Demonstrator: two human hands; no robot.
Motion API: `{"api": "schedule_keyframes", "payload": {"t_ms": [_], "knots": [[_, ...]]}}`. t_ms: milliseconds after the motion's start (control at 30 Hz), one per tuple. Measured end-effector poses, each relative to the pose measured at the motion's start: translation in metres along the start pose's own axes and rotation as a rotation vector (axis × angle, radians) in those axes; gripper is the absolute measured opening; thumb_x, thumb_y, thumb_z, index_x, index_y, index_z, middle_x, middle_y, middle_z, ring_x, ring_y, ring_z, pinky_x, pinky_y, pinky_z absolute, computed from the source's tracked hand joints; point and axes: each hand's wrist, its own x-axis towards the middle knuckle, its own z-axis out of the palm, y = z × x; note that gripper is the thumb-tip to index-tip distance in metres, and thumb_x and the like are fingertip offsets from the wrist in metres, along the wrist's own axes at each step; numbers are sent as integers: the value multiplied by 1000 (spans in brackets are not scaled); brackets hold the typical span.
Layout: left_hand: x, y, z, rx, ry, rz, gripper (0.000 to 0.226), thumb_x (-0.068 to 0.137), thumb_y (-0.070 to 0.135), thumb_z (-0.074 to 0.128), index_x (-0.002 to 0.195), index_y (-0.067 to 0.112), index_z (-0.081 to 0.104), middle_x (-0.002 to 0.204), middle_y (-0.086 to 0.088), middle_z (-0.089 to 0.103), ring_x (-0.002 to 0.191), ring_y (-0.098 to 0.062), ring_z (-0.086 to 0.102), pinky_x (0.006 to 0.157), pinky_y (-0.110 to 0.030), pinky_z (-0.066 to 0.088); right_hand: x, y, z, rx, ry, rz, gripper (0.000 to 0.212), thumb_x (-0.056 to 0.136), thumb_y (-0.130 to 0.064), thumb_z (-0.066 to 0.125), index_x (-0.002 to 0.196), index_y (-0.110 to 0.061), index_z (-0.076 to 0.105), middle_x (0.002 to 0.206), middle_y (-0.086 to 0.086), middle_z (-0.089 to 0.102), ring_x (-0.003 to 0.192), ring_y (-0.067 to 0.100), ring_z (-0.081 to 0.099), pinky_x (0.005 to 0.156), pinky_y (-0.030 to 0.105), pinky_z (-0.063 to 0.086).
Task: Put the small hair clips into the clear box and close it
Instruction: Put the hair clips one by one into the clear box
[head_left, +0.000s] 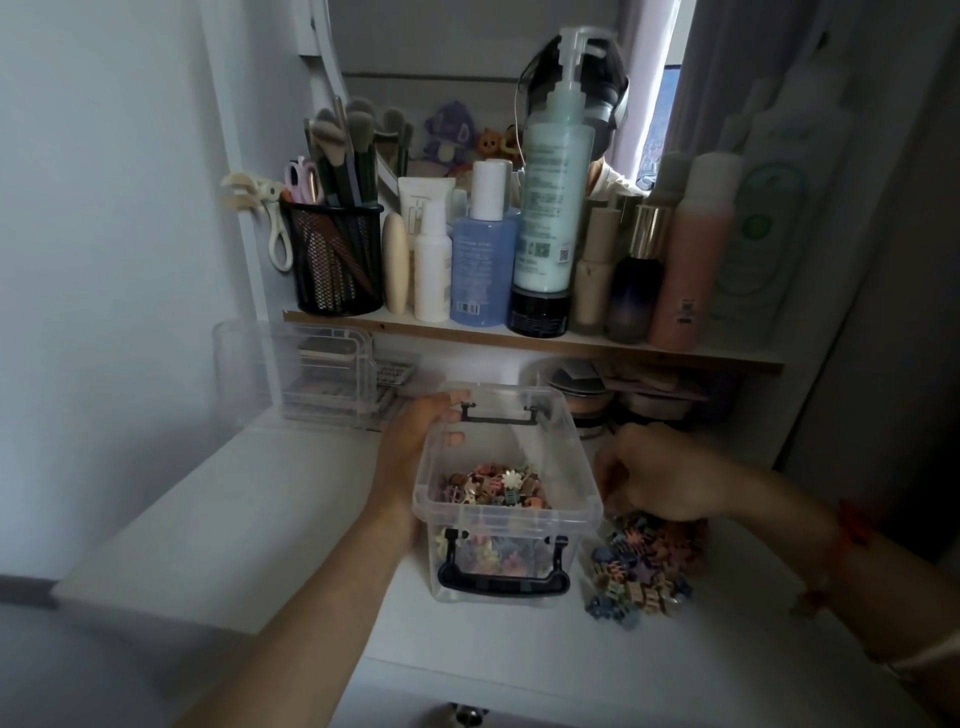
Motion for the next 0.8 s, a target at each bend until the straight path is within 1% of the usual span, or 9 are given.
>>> {"api": "schedule_keyframes", "payload": {"t_ms": [100,167,267,334,401,467,567,668,801], "knots": [[1,0,-1,24,-6,16,18,67,31,62,78,18,61,84,0,57,73,-16,55,64,-28,41,3,-7,-13,237,243,0,17,84,-1,58,77,-12,69,75,-3,65,65,-2,53,60,4,41],[1,-1,-1,27,-2,15,9,81,26,59,80,17,61,84,0,57,72,-15,55,63,-28,41,1,-18,-26,569,450,-61,19,84,-1,59,72,-14,63,69,-7,60,59,-3,54,54,-1,39],[0,0,0,21,4,3,13,72,29,63,79,17,61,82,0,58,72,-15,55,63,-27,41,-2,-33,-37,855,454,-185,19,84,-2,59,72,-16,62,71,1,61,63,7,58,63,13,48],[0,0,0,25,-4,2,19,67,32,63,79,18,61,83,0,58,72,-15,55,63,-27,41,-2,-35,-36,705,445,-196,21,85,-6,60,71,-22,61,75,1,62,70,11,57,70,18,47],[0,0,-1,31,-15,6,28,58,36,59,80,18,61,84,0,58,73,-15,55,63,-27,40,-4,-29,-34,536,413,-181,23,84,-8,61,69,-25,61,73,-8,61,68,2,56,65,4,42],[0,-1,-3,46,-21,12,36,51,39,60,81,19,62,86,0,58,73,-15,56,62,-27,40,-8,-22,-31,449,281,-154,24,82,-6,62,66,-24,61,68,-12,60,61,-5,55,56,-1,39],[2,-3,-4,58,-20,18,33,54,41,57,80,20,62,88,0,59,75,-15,57,63,-28,39,-13,-12,-22,312,16,-96,24,78,-7,66,63,-26,63,64,-13,61,54,-13,54,56,4,40],[3,-5,-4,61,-21,22,34,54,41,58,81,20,62,86,2,59,77,-16,56,65,-28,39,-19,-12,-10,227,-137,-107,8,77,-15,69,82,-20,72,69,-17,63,60,-11,56,64,7,41],[4,-6,-5,41,-18,18,52,35,50,62,78,21,63,84,2,60,76,-16,57,71,-30,42,-19,-19,4,107,-130,-160,10,83,-18,63,89,-19,71,65,-23,52,56,-16,51,55,-1,35]]}}
